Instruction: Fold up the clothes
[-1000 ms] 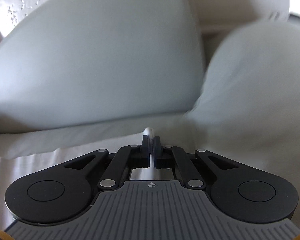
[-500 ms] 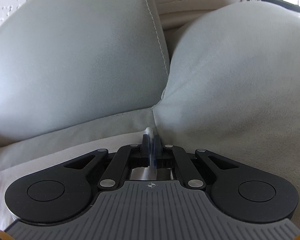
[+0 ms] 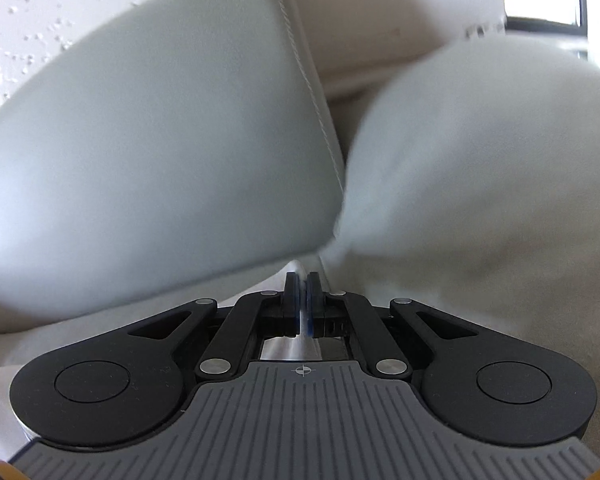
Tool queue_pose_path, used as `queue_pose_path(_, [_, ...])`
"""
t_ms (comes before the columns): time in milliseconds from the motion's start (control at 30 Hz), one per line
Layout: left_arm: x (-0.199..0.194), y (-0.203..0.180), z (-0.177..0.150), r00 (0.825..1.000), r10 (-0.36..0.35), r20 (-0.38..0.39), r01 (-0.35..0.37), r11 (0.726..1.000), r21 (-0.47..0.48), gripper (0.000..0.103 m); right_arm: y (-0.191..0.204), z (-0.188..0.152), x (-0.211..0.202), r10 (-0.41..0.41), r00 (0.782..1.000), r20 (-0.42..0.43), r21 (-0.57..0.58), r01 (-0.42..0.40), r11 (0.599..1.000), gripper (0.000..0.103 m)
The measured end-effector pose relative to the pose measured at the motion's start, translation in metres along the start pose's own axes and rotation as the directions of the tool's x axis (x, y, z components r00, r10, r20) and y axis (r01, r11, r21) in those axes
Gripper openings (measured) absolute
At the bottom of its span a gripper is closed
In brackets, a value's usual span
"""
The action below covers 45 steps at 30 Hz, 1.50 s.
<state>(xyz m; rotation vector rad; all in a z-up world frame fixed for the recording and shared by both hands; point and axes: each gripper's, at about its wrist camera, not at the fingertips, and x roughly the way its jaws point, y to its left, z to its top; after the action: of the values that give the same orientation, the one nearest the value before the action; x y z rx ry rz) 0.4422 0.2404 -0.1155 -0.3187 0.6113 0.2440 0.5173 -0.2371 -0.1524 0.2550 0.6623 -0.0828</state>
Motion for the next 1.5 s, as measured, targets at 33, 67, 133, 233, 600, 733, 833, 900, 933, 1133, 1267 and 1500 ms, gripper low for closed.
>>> queue_pose_path(33, [0.005, -0.001, -0.002, 1.0, 0.019, -0.007, -0.019, 1.0, 0.004, 0.001, 0.003, -0.002, 0.004, -0.011, 1.0, -0.003, -0.014, 0.011, 1.0, 0.002])
queue_pose_path(67, [0.009, -0.002, -0.005, 0.999, 0.039, -0.015, -0.039, 0.999, 0.009, 0.001, 0.004, -0.005, 0.01, -0.023, 0.999, -0.022, -0.018, 0.023, 1.0, 0.002])
queue_pose_path(133, [0.018, -0.003, -0.01, 0.997, 0.078, -0.029, -0.077, 0.997, 0.018, 0.001, 0.002, -0.009, 0.017, -0.033, 0.999, -0.04, 0.007, 0.034, 0.999, 0.002])
queue_pose_path(233, [0.032, -0.006, -0.017, 0.989, 0.136, -0.049, -0.135, 0.99, 0.033, 0.003, 0.003, -0.008, 0.015, -0.028, 0.998, -0.052, -0.003, 0.028, 1.0, 0.007])
queue_pose_path(600, [-0.094, 0.001, 0.005, 0.999, 0.019, -0.044, -0.022, 0.999, -0.046, 0.023, -0.035, 0.002, -0.188, -0.028, 0.979, 0.204, 0.076, 0.013, 0.997, 0.038])
queue_pose_path(733, [-0.197, 0.006, 0.02, 0.995, -0.092, -0.04, 0.086, 0.989, -0.118, 0.033, -0.059, -0.003, -0.296, 0.012, 0.966, 0.259, 0.152, -0.053, 0.987, 0.042])
queue_pose_path(833, [-0.273, 0.001, 0.02, 0.988, -0.151, -0.035, 0.146, 0.982, -0.123, 0.042, -0.074, -0.014, -0.364, 0.051, 0.951, 0.305, 0.151, -0.101, 0.983, 0.049])
queue_pose_path(900, [-0.306, 0.001, 0.016, 0.978, -0.199, -0.065, 0.191, 0.975, -0.111, 0.051, -0.079, -0.023, -0.399, 0.089, 0.951, 0.295, 0.126, -0.131, 0.983, 0.054])
queue_pose_path(933, [-0.317, 0.001, 0.009, 0.973, -0.214, -0.083, 0.205, 0.973, -0.102, 0.054, -0.079, -0.029, -0.409, 0.108, 0.957, 0.27, 0.115, -0.144, 0.983, 0.057])
queue_pose_path(1133, [-0.333, -0.011, -0.069, 0.959, -0.189, -0.209, 0.199, 0.98, 0.025, 0.061, -0.076, -0.101, -0.342, 0.239, 0.97, -0.034, 0.097, -0.235, 0.967, 0.056])
queue_pose_path(1267, [-0.311, -0.025, -0.148, 0.964, -0.099, -0.248, 0.131, 0.985, 0.114, 0.03, -0.06, -0.156, -0.276, 0.28, 0.937, -0.207, 0.093, -0.266, 0.959, 0.004])
queue_pose_path(1500, [-0.286, -0.047, -0.211, 0.974, -0.04, -0.221, 0.081, 0.981, 0.179, 0.007, -0.012, -0.174, -0.185, 0.372, 0.881, -0.291, 0.093, -0.361, 0.928, 0.004])
